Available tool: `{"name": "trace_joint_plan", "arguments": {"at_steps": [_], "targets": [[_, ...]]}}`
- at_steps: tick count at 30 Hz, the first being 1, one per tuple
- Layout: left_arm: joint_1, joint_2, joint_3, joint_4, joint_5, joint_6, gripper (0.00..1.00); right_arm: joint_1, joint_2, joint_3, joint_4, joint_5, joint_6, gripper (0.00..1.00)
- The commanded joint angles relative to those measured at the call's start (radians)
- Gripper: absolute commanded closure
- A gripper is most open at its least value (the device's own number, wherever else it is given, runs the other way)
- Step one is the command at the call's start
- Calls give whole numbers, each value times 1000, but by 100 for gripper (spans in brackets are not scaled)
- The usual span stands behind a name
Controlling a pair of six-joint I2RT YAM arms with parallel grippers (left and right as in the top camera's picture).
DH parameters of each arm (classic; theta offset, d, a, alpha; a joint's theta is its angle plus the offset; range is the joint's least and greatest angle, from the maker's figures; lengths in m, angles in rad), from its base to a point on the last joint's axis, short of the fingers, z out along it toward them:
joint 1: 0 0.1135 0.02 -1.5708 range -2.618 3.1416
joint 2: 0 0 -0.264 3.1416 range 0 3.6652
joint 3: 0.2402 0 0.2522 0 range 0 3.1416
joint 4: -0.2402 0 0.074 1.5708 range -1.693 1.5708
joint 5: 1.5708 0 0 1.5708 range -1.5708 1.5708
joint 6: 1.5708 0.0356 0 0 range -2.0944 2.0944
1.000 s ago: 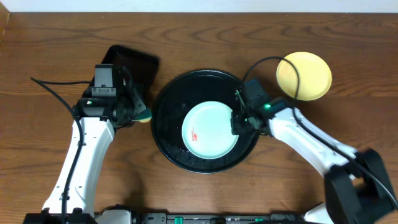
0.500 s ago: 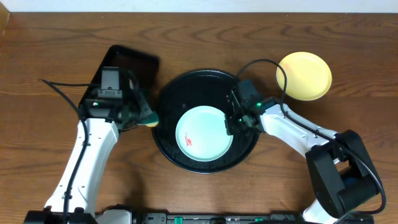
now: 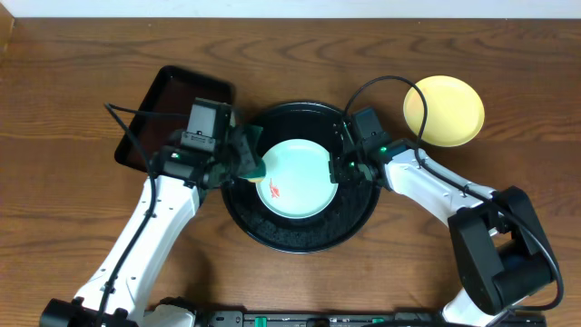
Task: Clean dirty plates on tray and stack at the side
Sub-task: 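Scrub the red-marked plate with the sponge in the left gripper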
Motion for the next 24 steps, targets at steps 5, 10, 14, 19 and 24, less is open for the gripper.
{"name": "trace_joint_plan", "arguments": {"at_steps": [5, 10, 14, 19, 24], "targets": [[-32, 11, -3, 17, 12, -66, 93, 2, 27, 14, 10, 89, 16, 99], [-32, 46, -4, 22, 12, -88, 92, 1, 28, 14, 18, 133, 20, 99], [-32, 98, -4, 42, 13, -129, 93, 1, 28, 14, 18, 133, 27, 99], [-73, 185, -4, 129, 78, -158, 93, 1, 28, 14, 19, 144, 47, 99], [-136, 231, -4, 187, 80, -176, 93, 1, 28, 14, 17, 155, 135, 99]]}}
